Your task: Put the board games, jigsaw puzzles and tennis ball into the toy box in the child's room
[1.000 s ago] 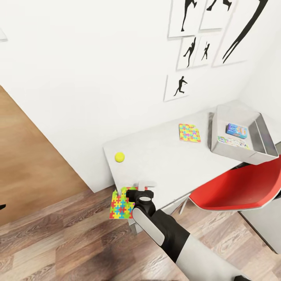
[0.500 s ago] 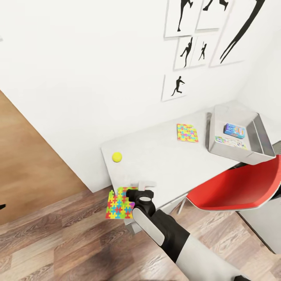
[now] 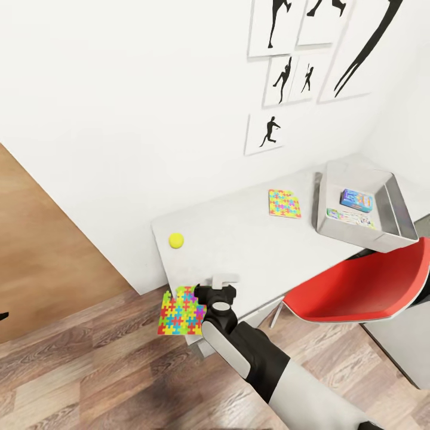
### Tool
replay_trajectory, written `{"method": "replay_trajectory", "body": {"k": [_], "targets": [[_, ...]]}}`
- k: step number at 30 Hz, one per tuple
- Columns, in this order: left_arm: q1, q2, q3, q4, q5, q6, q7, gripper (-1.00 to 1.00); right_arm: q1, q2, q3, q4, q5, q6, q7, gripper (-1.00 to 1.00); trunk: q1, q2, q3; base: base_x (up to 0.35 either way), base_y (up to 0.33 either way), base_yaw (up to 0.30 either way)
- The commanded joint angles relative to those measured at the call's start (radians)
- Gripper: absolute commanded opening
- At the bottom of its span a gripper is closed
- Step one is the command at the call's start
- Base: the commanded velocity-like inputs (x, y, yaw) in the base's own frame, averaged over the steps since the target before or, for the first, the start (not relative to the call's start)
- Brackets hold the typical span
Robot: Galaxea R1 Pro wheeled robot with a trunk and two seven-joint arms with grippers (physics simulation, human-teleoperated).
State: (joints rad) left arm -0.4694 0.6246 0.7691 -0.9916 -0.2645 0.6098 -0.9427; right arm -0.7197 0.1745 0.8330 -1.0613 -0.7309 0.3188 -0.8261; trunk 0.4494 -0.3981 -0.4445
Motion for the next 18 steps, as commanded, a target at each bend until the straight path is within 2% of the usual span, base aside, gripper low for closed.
{"method": "replay_trajectory", "body": {"k": [1, 18], "targets": [[-0.002, 0.000, 0.003, -0.001, -0.007, 0.007, -0.008, 1.00, -0.001, 0.000, 0.002, -0.001, -0.002, 0.006, -0.007, 1.00, 0.001, -0.002, -0.002, 0.000, -0.002, 0.000], [-0.002, 0.000, 0.003, -0.001, -0.008, 0.007, -0.008, 1.00, 0.001, 0.000, 0.003, -0.017, 0.005, -0.003, -0.007, 1.00, 0.001, -0.002, -0.002, 0.000, 0.000, 0.000]]}}
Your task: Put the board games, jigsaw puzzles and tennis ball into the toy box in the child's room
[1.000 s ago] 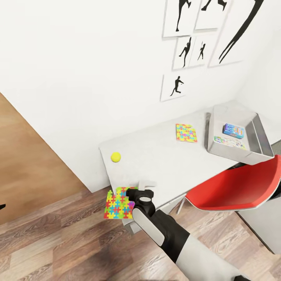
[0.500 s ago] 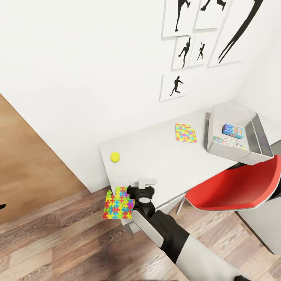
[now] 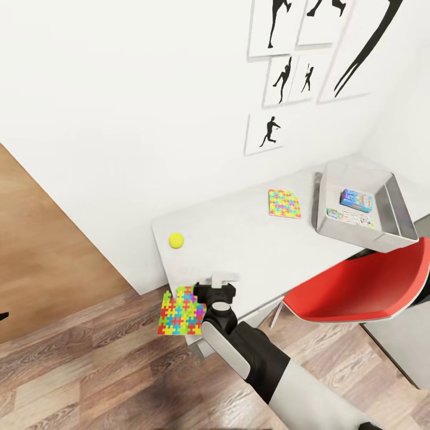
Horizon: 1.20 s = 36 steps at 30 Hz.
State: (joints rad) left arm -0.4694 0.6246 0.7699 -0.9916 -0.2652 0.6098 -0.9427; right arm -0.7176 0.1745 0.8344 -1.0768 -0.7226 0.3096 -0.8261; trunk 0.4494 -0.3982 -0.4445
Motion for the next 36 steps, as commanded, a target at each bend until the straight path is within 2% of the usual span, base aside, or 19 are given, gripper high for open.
{"method": "replay_trajectory", "body": {"k": [1, 14, 36], "targets": [[-0.002, 0.000, 0.003, -0.001, -0.007, 0.007, -0.008, 1.00, 0.000, 0.000, 0.002, -0.006, -0.003, 0.005, -0.007, 1.00, 0.001, -0.002, -0.002, 0.000, 0.000, 0.000], [-0.002, 0.001, 0.003, -0.001, -0.008, 0.007, -0.008, 1.00, 0.007, 0.000, 0.002, -0.165, -0.003, 0.002, -0.016, 1.00, 0.001, -0.002, -0.002, 0.000, 0.000, 0.000], [-0.002, 0.000, 0.003, -0.001, -0.007, 0.007, -0.007, 1.00, 0.008, 0.000, 0.001, -0.214, -0.004, 0.007, -0.018, 1.00, 0.001, -0.002, -0.002, 0.000, 0.000, 0.000]]}}
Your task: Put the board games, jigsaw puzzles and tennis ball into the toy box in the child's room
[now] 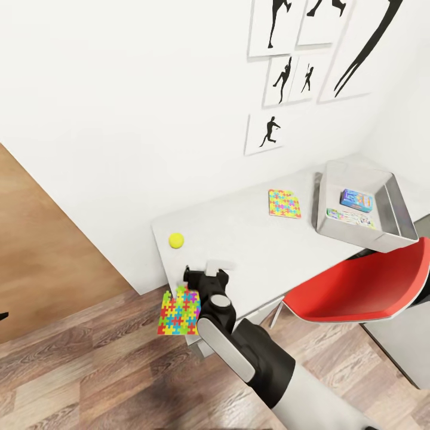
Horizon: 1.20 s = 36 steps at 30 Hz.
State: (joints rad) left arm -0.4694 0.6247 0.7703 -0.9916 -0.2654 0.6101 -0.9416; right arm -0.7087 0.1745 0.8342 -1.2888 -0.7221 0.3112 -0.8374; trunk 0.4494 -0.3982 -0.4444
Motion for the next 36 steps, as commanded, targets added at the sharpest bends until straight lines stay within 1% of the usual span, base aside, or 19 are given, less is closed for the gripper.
{"method": "replay_trajectory", "body": {"k": [1, 5, 7, 9, 10, 13, 17, 21, 23, 25, 26, 27, 28, 30, 31, 33, 34, 35, 36], "targets": [[-0.002, -0.001, 0.002, -0.001, -0.007, 0.007, -0.008, 1.00, -0.001, 0.000, 0.001, -0.014, -0.005, 0.007, -0.006, 1.00, 0.001, -0.002, -0.002, 0.000, 0.000, 0.000], [-0.002, -0.007, 0.000, -0.001, -0.002, 0.007, -0.009, 1.00, 0.012, 0.000, 0.001, -0.102, -0.007, 0.019, -0.004, 1.00, 0.001, -0.002, -0.002, 0.000, 0.000, 0.000], [-0.002, -0.017, -0.001, -0.001, -0.001, 0.008, -0.009, 1.00, 0.029, 0.000, 0.002, -0.141, -0.007, 0.028, -0.004, 1.00, 0.001, -0.002, -0.002, 0.000, 0.000, 0.000], [-0.002, -0.038, -0.002, -0.003, 0.000, 0.007, -0.009, 1.00, 0.072, 0.000, 0.002, -0.209, -0.007, 0.057, -0.002, 1.00, 0.001, -0.002, -0.002, 0.000, 0.000, 0.000], [-0.002, -0.053, -0.003, -0.003, 0.001, 0.006, -0.009, 1.00, 0.082, 0.000, 0.002, -0.222, -0.007, 0.064, -0.002, 1.00, 0.001, -0.002, -0.002, 0.000, 0.000, 0.000], [-0.002, -0.075, -0.001, -0.004, 0.002, 0.006, -0.011, 1.00, 0.109, 0.000, 0.002, -0.262, -0.007, 0.085, 0.000, 1.00, 0.001, -0.002, -0.002, 0.000, 0.000, 0.000], [-0.002, -0.088, -0.002, 0.000, 0.006, 0.007, -0.025, 1.00, 0.121, 0.000, 0.002, -0.279, -0.007, 0.094, 0.003, 1.00, 0.001, -0.002, -0.002, 0.000, 0.000, 0.000], [-0.002, -0.110, -0.002, 0.007, 0.010, 0.007, -0.079, 1.00, 0.127, 0.000, -0.002, -0.289, -0.007, 0.097, 0.028, 1.00, 0.001, -0.002, -0.002, 0.000, 0.000, 0.000], [-0.002, -0.117, -0.002, 0.008, 0.010, 0.007, -0.103, 1.00, 0.129, 0.000, -0.005, -0.291, -0.007, 0.098, 0.041, 1.00, 0.001, -0.002, -0.002, 0.000, 0.000, 0.000], [-0.002, -0.125, -0.002, 0.011, 0.010, 0.006, -0.140, 1.00, 0.129, -0.001, -0.012, -0.292, -0.010, 0.097, 0.066, 1.00, 0.001, -0.002, -0.002, 0.000, 0.000, 0.000], [-0.002, -0.127, -0.002, 0.012, 0.010, 0.006, -0.151, 1.00, 0.129, -0.009, -0.014, -0.292, -0.010, 0.096, 0.076, 1.00, 0.001, -0.002, -0.002, 0.000, 0.000, 0.000], [-0.002, -0.130, -0.002, 0.015, 0.010, 0.005, -0.172, 1.00, 0.129, -0.025, -0.018, -0.292, -0.011, 0.094, 0.097, 1.00, 0.001, -0.002, -0.002, 0.000, 0.000, 0.000], [-0.002, -0.134, -0.002, 0.020, 0.010, 0.005, -0.206, 1.00, 0.130, -0.057, -0.032, -0.293, -0.015, 0.090, 0.156, 1.00, 0.001, -0.002, -0.002, 0.000, 0.000, 0.000], [-0.002, -0.135, -0.002, 0.022, 0.011, 0.005, -0.239, 1.00, 0.130, -0.064, -0.043, -0.293, -0.016, 0.089, 0.185, 1.00, 0.001, -0.002, -0.002, 0.000, 0.000, 0.000], [-0.002, -0.135, -0.002, 0.023, 0.011, 0.005, -0.267, 1.00, 0.130, -0.069, -0.056, -0.293, -0.018, 0.089, 0.218, 1.00, 0.001, -0.002, -0.002, 0.000, 0.000, 0.000], [-0.002, -0.135, -0.002, 0.024, 0.010, 0.006, -0.300, 1.00, 0.130, -0.072, -0.072, -0.293, -0.019, 0.090, 0.258, 1.00, 0.001, -0.002, -0.002, 0.000, 0.000, 0.000], [-0.002, -0.135, -0.002, 0.024, 0.010, 0.006, -0.343, 1.00, 0.130, -0.075, -0.086, -0.293, -0.019, 0.091, 0.311, 1.00, 0.001, -0.002, -0.002, 0.000, 0.000, 0.000], [-0.002, -0.135, -0.003, 0.024, 0.009, 0.007, -0.362, 1.00, 0.130, -0.076, -0.092, -0.293, -0.019, 0.092, 0.335, 1.00, 0.001, -0.002, -0.002, 0.000, 0.000, 0.000], [-0.002, -0.135, -0.003, 0.024, 0.008, 0.007, -0.402, 1.00, 0.130, -0.078, -0.104, -0.293, -0.020, 0.092, 0.388, 1.00, 0.001, -0.002, -0.002, 0.000, 0.000, 0.000]]}}
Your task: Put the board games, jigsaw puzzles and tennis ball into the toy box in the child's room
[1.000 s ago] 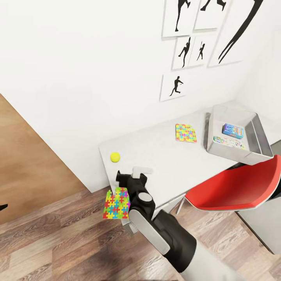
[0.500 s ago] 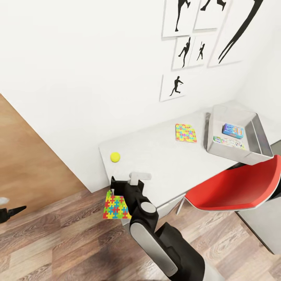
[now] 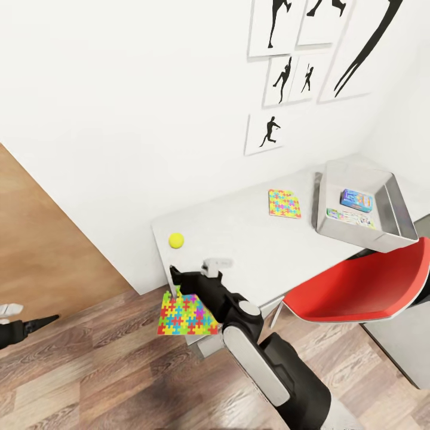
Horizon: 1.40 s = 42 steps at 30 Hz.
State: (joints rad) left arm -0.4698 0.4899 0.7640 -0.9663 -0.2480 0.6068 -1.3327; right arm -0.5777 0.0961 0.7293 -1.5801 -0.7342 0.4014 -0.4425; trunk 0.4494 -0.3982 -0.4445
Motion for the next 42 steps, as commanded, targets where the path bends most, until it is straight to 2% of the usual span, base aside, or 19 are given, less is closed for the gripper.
{"method": "replay_trajectory", "body": {"k": [1, 2, 3, 4, 9, 11, 14, 20, 25, 28, 29, 33, 35, 42], "targets": [[-0.001, 0.000, 0.002, -0.001, -0.011, 0.011, -0.030, 1.00, -0.001, -0.003, -0.006, -0.001, -0.008, 0.002, 0.022, 1.00, 0.001, -0.002, -0.002, 0.000, 0.000, 0.000], [-0.002, -0.001, 0.002, 0.000, -0.014, 0.012, -0.064, 1.00, -0.001, -0.012, -0.023, -0.001, -0.009, 0.004, 0.088, 1.00, 0.001, -0.002, -0.002, 0.000, 0.000, 0.000], [-0.002, -0.001, 0.001, 0.000, -0.015, 0.012, -0.078, 1.00, -0.001, -0.017, -0.030, -0.001, -0.010, 0.004, 0.118, 1.00, 0.001, -0.002, -0.002, 0.000, 0.000, 0.000], [-0.002, -0.001, 0.000, 0.000, -0.016, 0.014, -0.099, 1.00, -0.001, -0.028, -0.045, -0.001, -0.010, 0.005, 0.175, 1.00, 0.001, -0.002, -0.002, 0.000, 0.000, 0.000], [-0.002, -0.005, -0.012, 0.008, -0.017, 0.017, -0.126, 1.00, -0.001, -0.053, -0.080, -0.001, -0.022, 0.005, 0.306, 1.00, 0.001, -0.002, -0.002, 0.000, 0.000, 0.000], [-0.002, -0.012, -0.025, 0.018, -0.017, 0.018, -0.129, 1.00, -0.001, -0.056, -0.089, -0.001, -0.032, 0.005, 0.330, 1.00, 0.001, -0.002, -0.002, 0.000, 0.000, 0.000], [-0.003, -0.038, -0.069, 0.038, -0.017, 0.018, -0.132, 1.00, -0.001, -0.060, -0.099, -0.001, -0.055, 0.005, 0.360, 1.00, 0.001, -0.002, -0.002, 0.000, 0.000, 0.000], [-0.004, -0.053, -0.106, 0.047, -0.012, 0.015, -0.136, 1.00, -0.001, -0.066, -0.103, -0.001, -0.068, 0.004, 0.376, 1.00, 0.001, -0.002, -0.002, 0.000, 0.000, 0.000], [-0.003, -0.057, -0.112, 0.053, -0.010, 0.016, -0.136, 1.00, -0.001, -0.071, -0.104, -0.001, -0.072, 0.005, 0.411, 1.00, 0.001, -0.002, -0.002, 0.000, 0.000, 0.000], [-0.004, -0.070, -0.116, 0.055, -0.010, 0.017, -0.135, 1.00, -0.001, -0.072, -0.106, -0.001, -0.102, 0.006, 0.462, 1.00, 0.001, -0.002, -0.002, 0.000, 0.000, 0.000], [-0.004, -0.083, -0.118, 0.056, -0.011, 0.018, -0.134, 1.00, -0.001, -0.073, -0.107, -0.001, -0.133, 0.006, 0.491, 1.00, 0.001, -0.002, -0.002, 0.000, 0.000, 0.000], [-0.004, -0.105, -0.121, 0.056, -0.013, 0.020, -0.133, 1.00, -0.001, -0.074, -0.109, -0.001, -0.208, 0.009, 0.547, 1.00, 0.001, -0.002, -0.002, 0.000, 0.000, 0.000], [-0.004, -0.115, -0.122, 0.056, -0.014, 0.021, -0.133, 1.00, -0.001, -0.078, -0.109, -0.001, -0.232, 0.010, 0.563, 1.00, 0.001, -0.002, -0.002, 0.000, 0.000, 0.000], [-0.005, -0.140, -0.122, 0.057, -0.010, 0.019, -0.137, 1.00, -0.001, -0.097, -0.109, -0.001, -0.257, 0.007, 0.580, 1.00, 0.001, -0.002, -0.002, 0.000, 0.000, 0.000]]}}
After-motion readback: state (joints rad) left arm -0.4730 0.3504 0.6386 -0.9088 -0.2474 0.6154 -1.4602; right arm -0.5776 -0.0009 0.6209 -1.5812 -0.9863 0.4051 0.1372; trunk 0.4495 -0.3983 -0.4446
